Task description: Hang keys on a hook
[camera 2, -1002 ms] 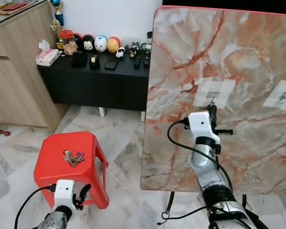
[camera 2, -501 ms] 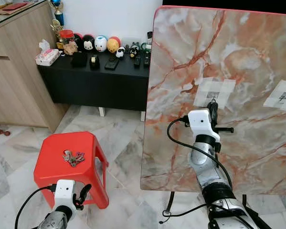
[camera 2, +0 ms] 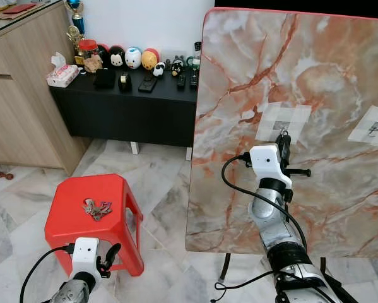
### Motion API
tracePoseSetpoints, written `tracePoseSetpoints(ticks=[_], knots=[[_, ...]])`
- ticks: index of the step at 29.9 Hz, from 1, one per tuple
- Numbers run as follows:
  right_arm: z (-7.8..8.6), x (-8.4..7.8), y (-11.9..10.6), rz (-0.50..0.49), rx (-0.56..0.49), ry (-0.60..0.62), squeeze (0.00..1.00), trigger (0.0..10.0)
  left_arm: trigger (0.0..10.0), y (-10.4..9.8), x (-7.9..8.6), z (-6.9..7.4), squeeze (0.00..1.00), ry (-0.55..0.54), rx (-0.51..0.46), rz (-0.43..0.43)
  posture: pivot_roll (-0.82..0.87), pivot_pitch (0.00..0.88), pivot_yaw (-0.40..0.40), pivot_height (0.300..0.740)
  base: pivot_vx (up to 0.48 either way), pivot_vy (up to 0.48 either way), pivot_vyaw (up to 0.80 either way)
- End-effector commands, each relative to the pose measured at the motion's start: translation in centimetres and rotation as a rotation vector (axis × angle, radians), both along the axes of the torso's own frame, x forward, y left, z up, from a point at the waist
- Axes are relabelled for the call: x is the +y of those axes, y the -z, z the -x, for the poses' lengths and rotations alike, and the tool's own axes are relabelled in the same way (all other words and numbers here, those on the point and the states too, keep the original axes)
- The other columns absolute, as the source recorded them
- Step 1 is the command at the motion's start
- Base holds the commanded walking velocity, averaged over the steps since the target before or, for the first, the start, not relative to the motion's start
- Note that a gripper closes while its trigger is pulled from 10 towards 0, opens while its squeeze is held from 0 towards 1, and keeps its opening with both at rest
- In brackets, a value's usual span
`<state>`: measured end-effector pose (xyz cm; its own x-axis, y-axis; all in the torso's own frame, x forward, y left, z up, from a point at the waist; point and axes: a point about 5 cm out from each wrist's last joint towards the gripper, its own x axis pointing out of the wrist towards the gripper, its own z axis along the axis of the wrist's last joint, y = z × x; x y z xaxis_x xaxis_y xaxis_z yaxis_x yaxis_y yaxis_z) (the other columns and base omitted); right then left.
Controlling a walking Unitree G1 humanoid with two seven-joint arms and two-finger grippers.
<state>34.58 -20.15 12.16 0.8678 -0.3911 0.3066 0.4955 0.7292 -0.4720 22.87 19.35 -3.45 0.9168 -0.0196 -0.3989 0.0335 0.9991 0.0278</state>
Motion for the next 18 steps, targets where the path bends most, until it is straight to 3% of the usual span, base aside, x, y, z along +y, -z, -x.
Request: tracePoseSetpoints(ticks=[1, 18], knots=[[-0.32, -0.27, -0.39, 0.021, 0.008, 0.006, 0.0, 10.0, 10.0, 0.04, -0.24, -0.07, 0.0, 0.006, 0.007, 0.001, 0.15, 0.0, -0.063, 0.74, 0.0, 0.0, 0.0], [-0.83, -0.1, -0.44, 0.036, 0.045, -0.001, 0.0, 10.0, 10.0, 0.09, -0.2, 0.0, 0.0, 0.007, 0.011, 0.004, 0.15, 0.0, -0.062, 0.74, 0.0, 0.0, 0.0]])
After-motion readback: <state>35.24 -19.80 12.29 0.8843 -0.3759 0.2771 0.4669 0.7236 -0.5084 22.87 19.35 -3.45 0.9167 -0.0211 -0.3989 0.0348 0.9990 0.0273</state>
